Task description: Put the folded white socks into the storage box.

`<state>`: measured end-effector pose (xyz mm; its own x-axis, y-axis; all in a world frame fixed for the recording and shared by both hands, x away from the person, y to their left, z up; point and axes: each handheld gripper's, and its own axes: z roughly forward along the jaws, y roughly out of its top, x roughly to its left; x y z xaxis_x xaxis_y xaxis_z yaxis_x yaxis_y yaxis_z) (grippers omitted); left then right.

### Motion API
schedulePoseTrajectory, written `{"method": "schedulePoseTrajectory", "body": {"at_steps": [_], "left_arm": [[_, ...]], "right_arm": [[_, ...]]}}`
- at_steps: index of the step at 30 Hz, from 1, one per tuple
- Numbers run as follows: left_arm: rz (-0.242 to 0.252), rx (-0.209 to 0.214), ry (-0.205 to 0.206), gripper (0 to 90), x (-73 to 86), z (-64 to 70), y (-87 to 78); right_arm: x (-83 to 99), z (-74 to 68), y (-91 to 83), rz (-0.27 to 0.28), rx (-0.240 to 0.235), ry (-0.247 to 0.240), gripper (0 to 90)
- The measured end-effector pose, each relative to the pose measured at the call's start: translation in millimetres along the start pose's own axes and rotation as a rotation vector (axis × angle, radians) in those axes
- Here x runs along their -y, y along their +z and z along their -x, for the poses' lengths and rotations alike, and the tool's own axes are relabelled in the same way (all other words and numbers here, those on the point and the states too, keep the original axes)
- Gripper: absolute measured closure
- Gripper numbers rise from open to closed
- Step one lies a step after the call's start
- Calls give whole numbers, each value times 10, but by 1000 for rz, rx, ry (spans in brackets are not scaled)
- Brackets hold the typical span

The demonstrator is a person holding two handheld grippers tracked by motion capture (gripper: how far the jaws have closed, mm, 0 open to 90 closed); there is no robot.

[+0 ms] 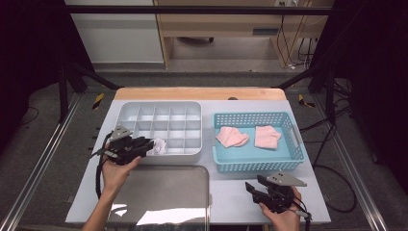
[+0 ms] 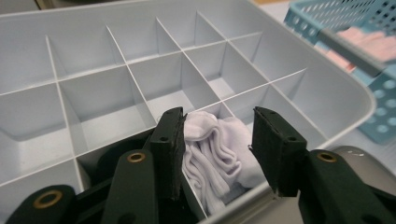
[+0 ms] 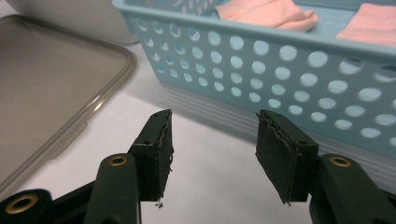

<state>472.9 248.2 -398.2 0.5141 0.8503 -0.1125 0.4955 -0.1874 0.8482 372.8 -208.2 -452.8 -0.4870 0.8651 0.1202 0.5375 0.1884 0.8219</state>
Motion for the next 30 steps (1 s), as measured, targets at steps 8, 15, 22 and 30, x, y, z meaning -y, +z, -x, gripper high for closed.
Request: {"method": "schedulePoseTrajectory", "body": {"at_steps": [8, 15, 22, 30], "left_arm": [[39, 3, 9, 476, 159, 108, -253], [24, 17, 26, 449, 357, 209, -319], [17, 20, 14, 408, 541, 191, -340], [28, -11, -27, 358, 637, 85, -428]], "right_arm": [[-110, 56, -139, 52, 29, 18, 435], [-248, 108, -230, 73, 39, 36, 435], [-397, 86, -245, 90, 55, 19, 376], [-588, 106, -89, 90, 70, 16, 314]]}}
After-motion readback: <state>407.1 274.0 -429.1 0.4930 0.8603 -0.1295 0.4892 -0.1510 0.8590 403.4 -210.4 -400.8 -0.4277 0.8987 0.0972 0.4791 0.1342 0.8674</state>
